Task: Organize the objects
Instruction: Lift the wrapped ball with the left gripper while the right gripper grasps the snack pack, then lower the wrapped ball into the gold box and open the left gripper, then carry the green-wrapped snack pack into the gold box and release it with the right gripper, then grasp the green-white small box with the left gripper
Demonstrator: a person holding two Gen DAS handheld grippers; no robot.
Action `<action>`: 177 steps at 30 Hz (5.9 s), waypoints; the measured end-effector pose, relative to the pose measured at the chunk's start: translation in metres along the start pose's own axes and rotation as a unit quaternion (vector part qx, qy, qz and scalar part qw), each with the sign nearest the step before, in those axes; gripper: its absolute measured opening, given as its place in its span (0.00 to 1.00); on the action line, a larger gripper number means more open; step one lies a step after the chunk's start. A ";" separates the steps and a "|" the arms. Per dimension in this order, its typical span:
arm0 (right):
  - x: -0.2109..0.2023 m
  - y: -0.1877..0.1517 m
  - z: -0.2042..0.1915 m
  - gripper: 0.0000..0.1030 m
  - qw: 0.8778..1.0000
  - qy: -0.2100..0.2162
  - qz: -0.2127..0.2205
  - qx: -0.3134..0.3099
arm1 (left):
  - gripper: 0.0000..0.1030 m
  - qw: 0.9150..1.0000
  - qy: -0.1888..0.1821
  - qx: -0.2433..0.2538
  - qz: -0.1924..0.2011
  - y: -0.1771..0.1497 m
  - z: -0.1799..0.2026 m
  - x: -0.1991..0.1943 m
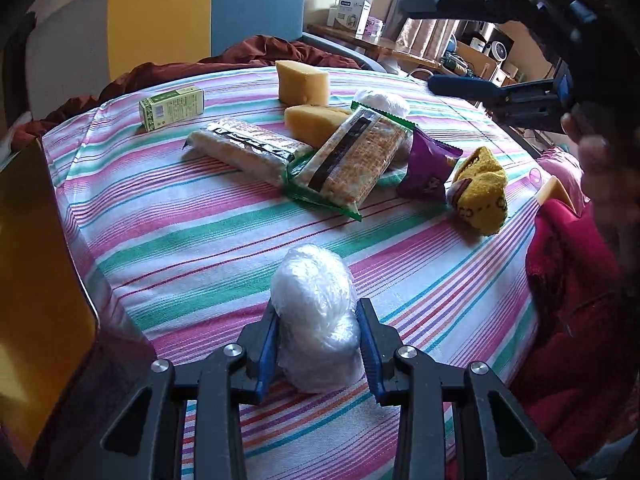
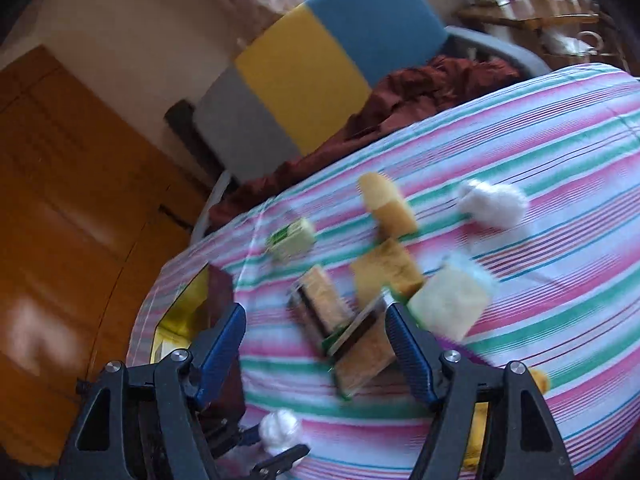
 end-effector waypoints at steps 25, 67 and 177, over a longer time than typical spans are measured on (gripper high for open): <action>0.076 -0.018 0.028 0.38 0.981 -0.170 -0.084 -0.045 | 0.36 0.999 -0.009 0.006 0.033 -0.010 -0.004 -0.001; 0.074 -0.032 0.002 0.31 0.968 -0.177 -0.094 -0.148 | 0.35 0.945 0.145 -0.269 0.121 0.009 -0.228 -0.149; 0.114 -0.097 -0.184 0.83 0.948 -0.029 -0.106 -0.297 | 0.75 0.919 0.302 -0.206 0.148 -0.048 -0.225 -0.218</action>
Point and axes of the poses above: each gripper's, at about its wrist camera, not at the fingertips, and x roughly the way its jaws point, z to its right, y to its top, the point moved 5 cm from there along x, roughly the way its jaws point, and after that the axes turned 9 degrees about z, right-handed, at the moved point
